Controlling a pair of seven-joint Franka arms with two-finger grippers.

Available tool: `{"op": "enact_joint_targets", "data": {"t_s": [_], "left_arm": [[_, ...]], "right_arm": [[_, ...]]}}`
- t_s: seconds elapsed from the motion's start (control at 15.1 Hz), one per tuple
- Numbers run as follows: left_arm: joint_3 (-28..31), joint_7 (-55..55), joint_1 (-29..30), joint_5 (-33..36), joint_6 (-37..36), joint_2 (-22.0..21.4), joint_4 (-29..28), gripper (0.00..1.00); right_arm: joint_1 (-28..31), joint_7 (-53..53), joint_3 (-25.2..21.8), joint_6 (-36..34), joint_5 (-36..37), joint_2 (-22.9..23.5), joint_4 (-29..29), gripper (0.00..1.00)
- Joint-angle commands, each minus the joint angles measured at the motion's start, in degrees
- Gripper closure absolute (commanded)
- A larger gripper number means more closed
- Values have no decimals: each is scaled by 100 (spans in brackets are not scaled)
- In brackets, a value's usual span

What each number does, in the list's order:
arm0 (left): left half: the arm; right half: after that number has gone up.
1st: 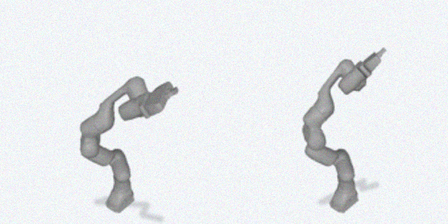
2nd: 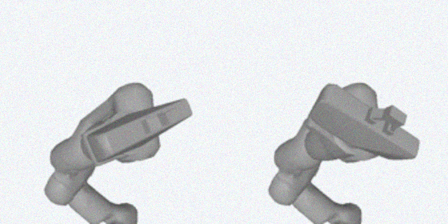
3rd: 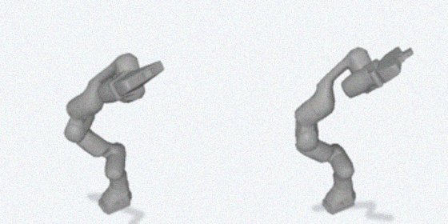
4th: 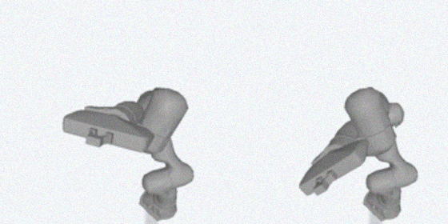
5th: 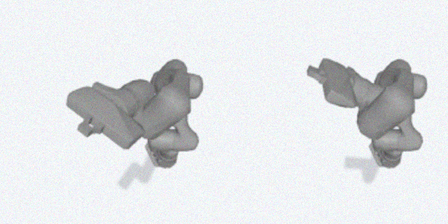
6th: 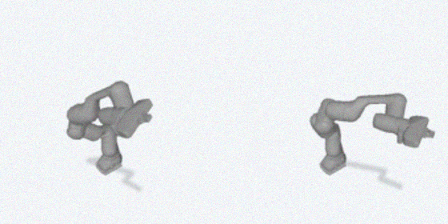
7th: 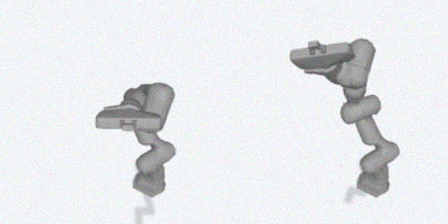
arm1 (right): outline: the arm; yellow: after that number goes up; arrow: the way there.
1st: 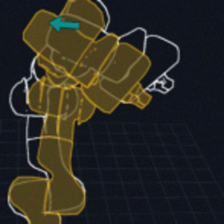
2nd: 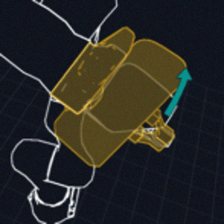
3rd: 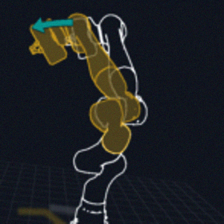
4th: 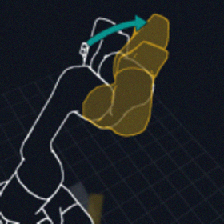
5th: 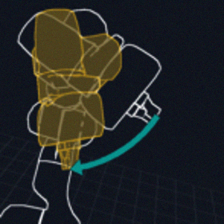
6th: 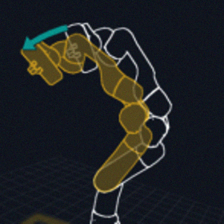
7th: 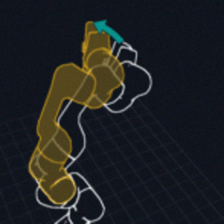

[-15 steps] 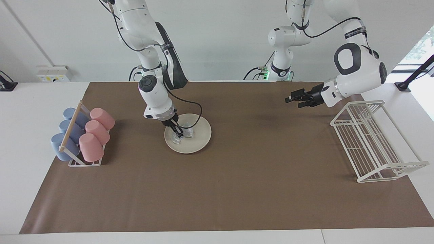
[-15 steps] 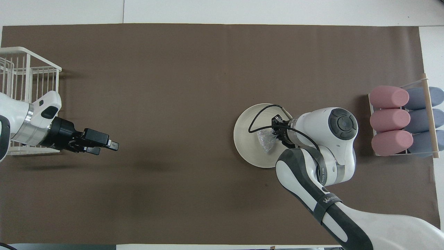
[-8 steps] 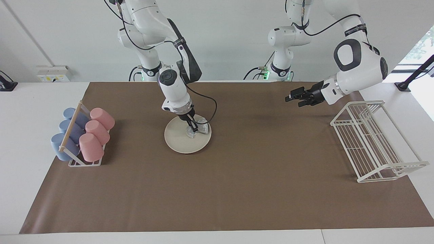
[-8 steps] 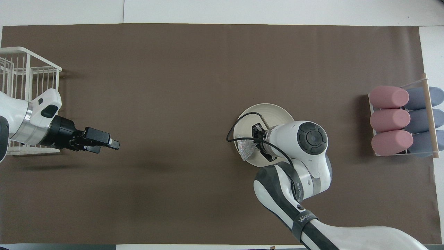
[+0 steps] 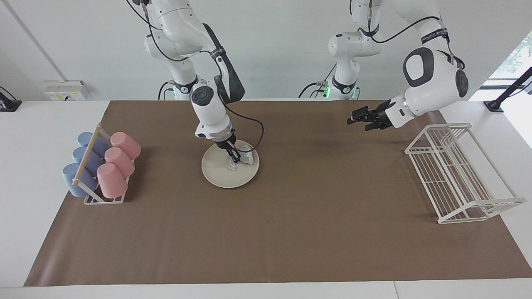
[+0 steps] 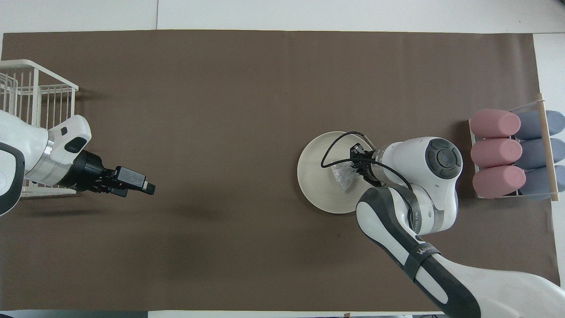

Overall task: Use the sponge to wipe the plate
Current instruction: 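Rub the sponge in circles over the plate with the right gripper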

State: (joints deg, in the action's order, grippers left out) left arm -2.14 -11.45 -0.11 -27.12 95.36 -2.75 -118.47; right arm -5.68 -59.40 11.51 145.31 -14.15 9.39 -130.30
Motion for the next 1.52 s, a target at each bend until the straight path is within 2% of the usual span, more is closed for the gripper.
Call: {"op": "enact_joint_targets", "data": {"t_s": [0.0, 0.2, 0.46, 0.73, 1.06, 1.32, 1.46], "left_arm": [[38, 108, -59, 136, 70, -85, -18, 0], [38, 134, -59, 136, 88, -85, -18, 0], [29, 319, -77, 136, 123, -94, -45, 0], [29, 319, -68, 136, 140, -94, -53, 0], [29, 301, -77, 145, 184, -94, -53, 0], [21, 293, -42, -29, 360, -103, -106, 0], [21, 293, -77, -285, 378, -103, -106, 0]], "right_arm": [[14, 96, 53, 68, 44, 37, -136, 100], [-91, -333, 79, 67, 44, 28, -145, 100], [-819, -1703, 79, 129, 44, 46, -145, 100], [-1093, -2286, 80, 147, 44, 54, -136, 100], [-997, -1981, 53, 147, 44, 63, -101, 100], [-243, -375, 44, 76, 53, 37, -110, 100], [-30, -20, 53, 68, 53, 46, -110, 100]]}}
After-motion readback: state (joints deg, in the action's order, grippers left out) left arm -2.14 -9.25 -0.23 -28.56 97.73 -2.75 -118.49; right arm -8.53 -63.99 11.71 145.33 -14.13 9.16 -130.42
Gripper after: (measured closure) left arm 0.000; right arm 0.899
